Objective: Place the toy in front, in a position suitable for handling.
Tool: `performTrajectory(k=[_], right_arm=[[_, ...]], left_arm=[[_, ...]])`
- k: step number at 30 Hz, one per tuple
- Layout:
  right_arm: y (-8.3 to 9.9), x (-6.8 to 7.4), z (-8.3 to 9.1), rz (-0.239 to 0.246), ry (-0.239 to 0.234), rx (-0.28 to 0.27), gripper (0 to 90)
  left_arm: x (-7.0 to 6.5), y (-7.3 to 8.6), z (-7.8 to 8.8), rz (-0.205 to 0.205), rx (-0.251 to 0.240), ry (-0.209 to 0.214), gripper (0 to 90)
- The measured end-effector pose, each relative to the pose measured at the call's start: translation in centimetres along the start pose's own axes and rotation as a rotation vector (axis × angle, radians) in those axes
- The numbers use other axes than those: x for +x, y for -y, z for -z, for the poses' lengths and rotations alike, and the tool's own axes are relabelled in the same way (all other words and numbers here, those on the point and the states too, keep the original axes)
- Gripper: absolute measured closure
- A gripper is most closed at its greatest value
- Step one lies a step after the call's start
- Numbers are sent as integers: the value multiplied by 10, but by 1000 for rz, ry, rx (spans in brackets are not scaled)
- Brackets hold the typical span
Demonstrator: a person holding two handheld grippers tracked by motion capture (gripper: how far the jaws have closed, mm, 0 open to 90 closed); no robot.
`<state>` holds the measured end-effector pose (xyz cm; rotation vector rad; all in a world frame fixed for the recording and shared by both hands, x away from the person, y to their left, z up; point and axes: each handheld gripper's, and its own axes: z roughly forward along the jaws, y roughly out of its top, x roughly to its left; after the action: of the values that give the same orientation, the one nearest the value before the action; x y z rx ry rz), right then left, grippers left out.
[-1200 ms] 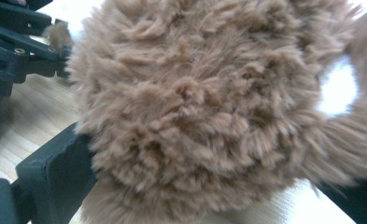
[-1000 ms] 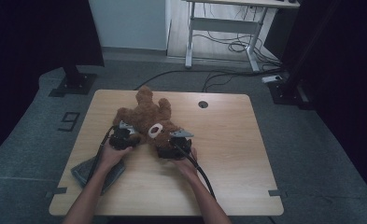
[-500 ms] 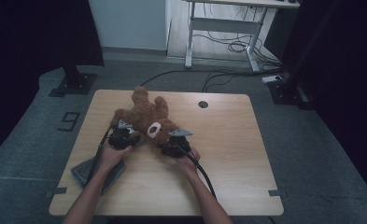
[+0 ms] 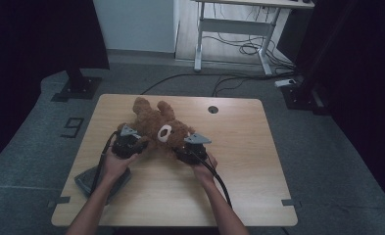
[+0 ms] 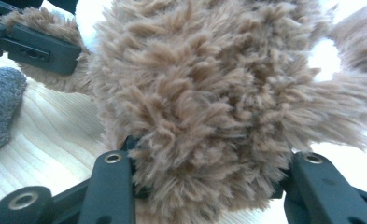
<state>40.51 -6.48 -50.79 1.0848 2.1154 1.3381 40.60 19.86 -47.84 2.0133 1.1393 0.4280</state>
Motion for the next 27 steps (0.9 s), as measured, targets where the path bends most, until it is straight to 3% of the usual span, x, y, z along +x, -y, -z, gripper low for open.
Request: performTrajectory(k=[5, 16, 27], right_arm=[[2, -5, 13, -11, 3, -42, 534], [-1, -9, 35, 11, -6, -110, 536], [5, -15, 58, 49, -16, -127, 536]], left_arm=[[-13, -8, 8, -26, -17, 8, 722], [-29, -15, 25, -35, -48, 36, 727], [-48, -13, 29, -49, -61, 58, 729]])
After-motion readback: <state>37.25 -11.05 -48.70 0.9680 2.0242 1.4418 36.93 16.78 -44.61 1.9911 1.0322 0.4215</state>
